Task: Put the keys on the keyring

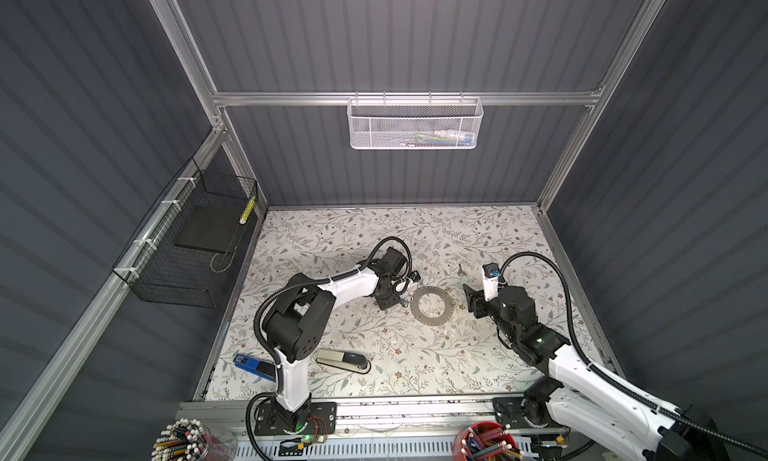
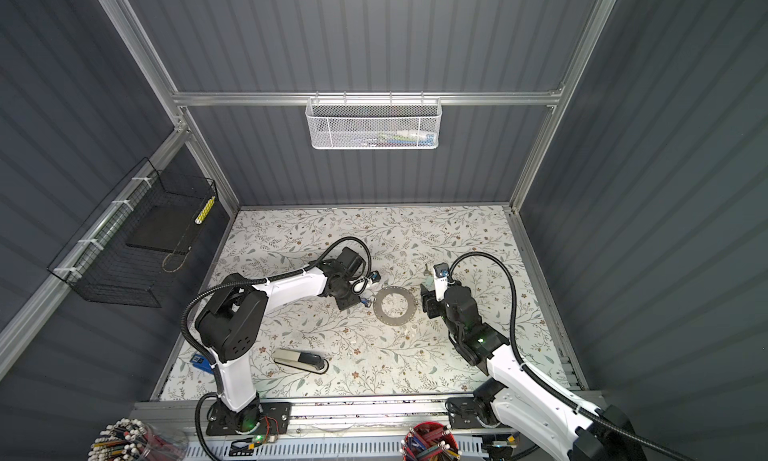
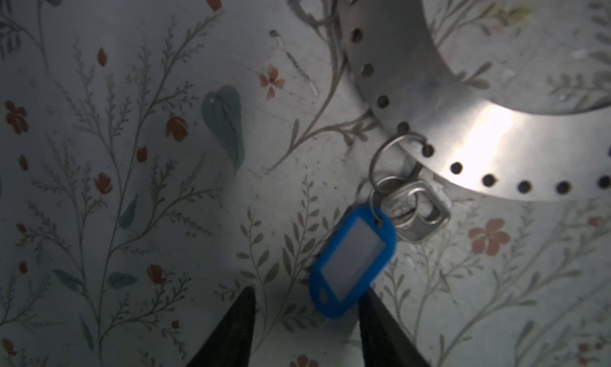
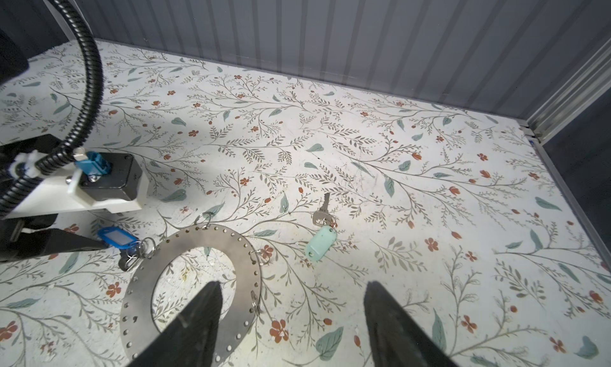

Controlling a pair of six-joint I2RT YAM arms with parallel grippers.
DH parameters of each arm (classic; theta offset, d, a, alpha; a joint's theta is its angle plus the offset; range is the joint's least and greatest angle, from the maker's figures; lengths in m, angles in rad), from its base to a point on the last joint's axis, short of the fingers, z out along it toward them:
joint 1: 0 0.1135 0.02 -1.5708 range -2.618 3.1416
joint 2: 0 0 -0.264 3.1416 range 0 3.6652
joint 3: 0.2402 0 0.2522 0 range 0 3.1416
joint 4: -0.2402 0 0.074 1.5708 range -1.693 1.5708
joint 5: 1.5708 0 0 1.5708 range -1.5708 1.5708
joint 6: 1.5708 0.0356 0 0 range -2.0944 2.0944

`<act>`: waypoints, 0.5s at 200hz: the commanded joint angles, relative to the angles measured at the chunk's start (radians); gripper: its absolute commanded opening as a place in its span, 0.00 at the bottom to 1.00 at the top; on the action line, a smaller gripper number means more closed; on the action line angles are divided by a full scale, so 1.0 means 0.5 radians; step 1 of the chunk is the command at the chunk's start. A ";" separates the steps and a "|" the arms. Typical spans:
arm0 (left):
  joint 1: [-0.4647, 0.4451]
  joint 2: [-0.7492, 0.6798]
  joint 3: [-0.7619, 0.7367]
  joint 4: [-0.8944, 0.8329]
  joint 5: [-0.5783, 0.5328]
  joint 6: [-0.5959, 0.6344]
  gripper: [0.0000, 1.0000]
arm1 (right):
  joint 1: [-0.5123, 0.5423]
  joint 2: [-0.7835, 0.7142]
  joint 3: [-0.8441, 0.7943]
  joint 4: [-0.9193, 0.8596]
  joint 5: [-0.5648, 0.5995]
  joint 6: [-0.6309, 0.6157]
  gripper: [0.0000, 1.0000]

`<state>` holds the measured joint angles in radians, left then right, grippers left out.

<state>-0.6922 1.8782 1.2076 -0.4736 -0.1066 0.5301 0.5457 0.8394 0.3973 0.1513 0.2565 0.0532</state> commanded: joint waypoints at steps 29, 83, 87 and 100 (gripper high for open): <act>0.001 -0.417 -0.274 0.236 -0.089 -0.443 0.62 | -0.009 -0.056 0.188 -0.328 -0.126 0.119 0.70; 0.001 -0.595 -0.373 0.540 -0.101 -1.009 0.64 | -0.008 0.027 0.271 -0.512 -0.347 0.359 0.66; 0.001 -0.604 -0.377 0.552 -0.114 -1.043 0.64 | -0.008 0.039 0.275 -0.530 -0.352 0.372 0.65; 0.001 -0.648 -0.398 0.608 -0.199 -1.148 0.77 | -0.009 0.094 0.292 -0.599 -0.375 0.417 0.65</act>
<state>-0.6922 1.5894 1.0336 -0.2405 -0.1505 0.1211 0.5457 0.8524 0.5121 -0.0544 0.1200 0.1921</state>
